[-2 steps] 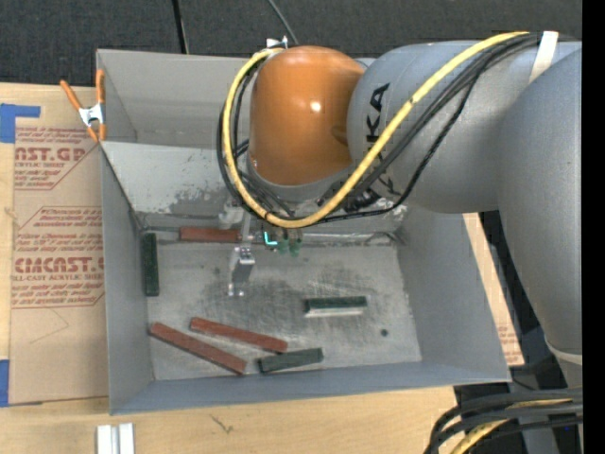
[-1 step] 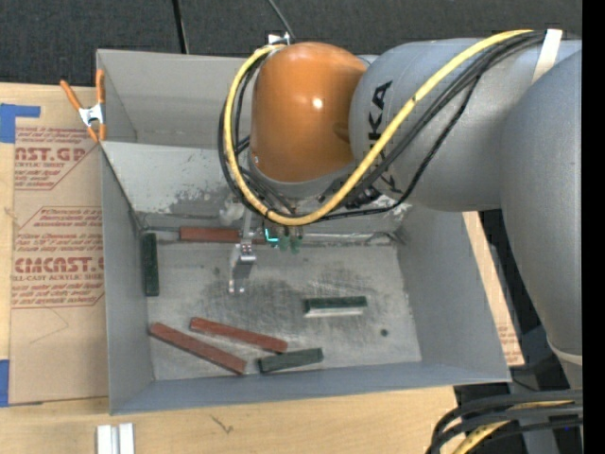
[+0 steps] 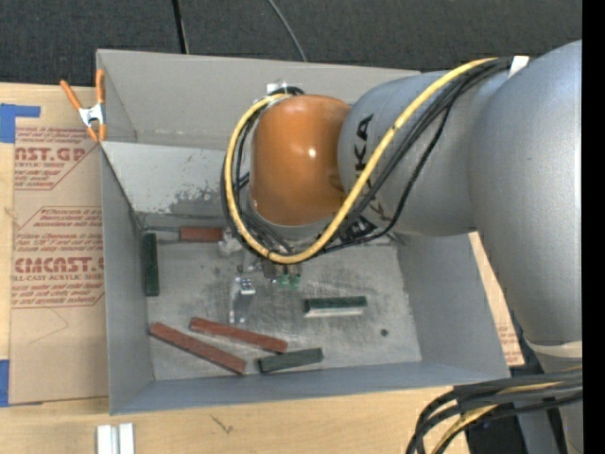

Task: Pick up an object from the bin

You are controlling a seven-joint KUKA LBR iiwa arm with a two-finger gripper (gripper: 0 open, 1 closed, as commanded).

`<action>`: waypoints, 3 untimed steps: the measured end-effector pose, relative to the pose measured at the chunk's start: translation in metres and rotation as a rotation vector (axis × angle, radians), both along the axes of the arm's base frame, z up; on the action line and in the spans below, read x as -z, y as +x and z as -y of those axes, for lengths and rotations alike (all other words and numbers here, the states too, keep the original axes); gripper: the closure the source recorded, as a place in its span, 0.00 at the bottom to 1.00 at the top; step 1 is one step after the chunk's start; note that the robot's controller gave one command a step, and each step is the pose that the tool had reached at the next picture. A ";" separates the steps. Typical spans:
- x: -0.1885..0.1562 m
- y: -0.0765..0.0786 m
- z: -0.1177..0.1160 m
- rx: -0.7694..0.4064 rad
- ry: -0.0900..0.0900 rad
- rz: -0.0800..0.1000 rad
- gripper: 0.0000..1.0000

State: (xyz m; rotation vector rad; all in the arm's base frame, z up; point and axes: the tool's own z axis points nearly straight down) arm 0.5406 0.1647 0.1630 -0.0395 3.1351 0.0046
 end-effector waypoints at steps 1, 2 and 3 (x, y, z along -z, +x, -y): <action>0.048 -0.010 0.004 -0.114 -0.003 -0.004 0.00; 0.084 -0.036 0.019 0.020 0.002 0.010 1.00; 0.084 -0.036 0.019 0.020 0.002 0.010 1.00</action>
Offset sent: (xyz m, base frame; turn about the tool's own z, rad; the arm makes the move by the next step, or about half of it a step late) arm -0.0409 -0.0197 -0.0881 0.0185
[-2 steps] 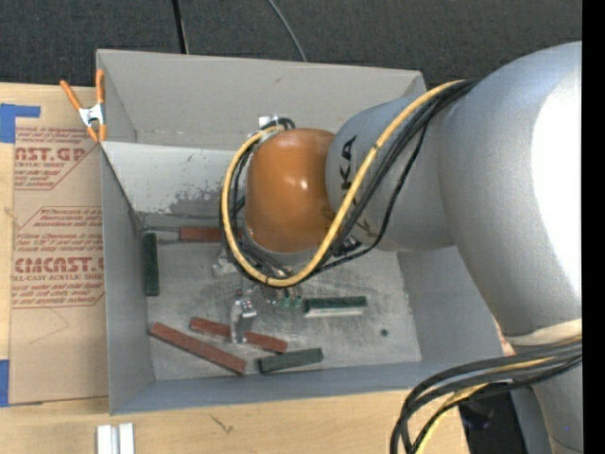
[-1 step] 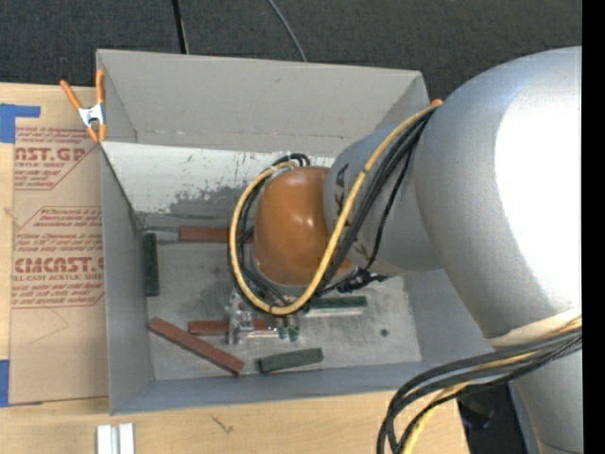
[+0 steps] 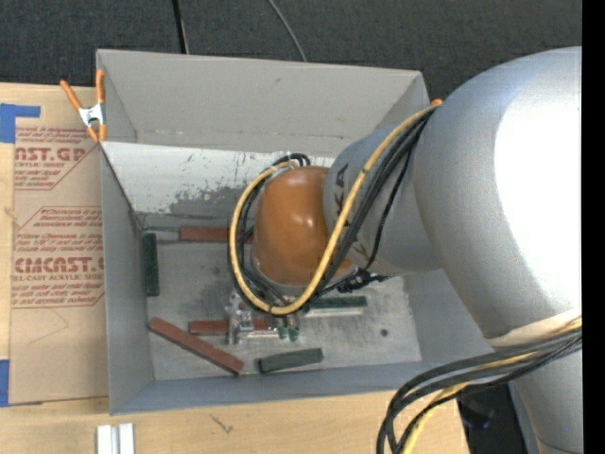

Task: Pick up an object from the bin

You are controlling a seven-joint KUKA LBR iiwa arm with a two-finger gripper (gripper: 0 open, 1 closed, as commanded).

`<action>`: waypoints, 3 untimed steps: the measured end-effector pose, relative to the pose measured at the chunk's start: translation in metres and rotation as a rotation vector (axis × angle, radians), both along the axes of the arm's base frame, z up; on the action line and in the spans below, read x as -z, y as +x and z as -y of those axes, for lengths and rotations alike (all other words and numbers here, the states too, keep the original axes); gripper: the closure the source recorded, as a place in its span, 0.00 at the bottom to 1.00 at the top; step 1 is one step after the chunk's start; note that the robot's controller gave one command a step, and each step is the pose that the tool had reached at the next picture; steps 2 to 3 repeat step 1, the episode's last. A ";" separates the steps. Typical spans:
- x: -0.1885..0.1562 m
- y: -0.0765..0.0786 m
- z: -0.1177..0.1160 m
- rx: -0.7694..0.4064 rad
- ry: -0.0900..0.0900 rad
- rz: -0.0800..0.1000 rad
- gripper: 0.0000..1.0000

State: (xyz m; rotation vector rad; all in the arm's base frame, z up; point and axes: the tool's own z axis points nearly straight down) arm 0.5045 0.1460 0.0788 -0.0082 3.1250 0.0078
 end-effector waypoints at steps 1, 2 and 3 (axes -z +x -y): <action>-0.184 -0.012 0.006 0.014 -0.003 -0.012 1.00; -0.184 -0.012 0.006 0.014 -0.003 -0.012 1.00; -0.184 -0.012 0.006 0.014 -0.003 -0.012 1.00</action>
Offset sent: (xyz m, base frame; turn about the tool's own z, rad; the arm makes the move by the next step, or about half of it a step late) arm 0.0000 0.0000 0.0000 0.0000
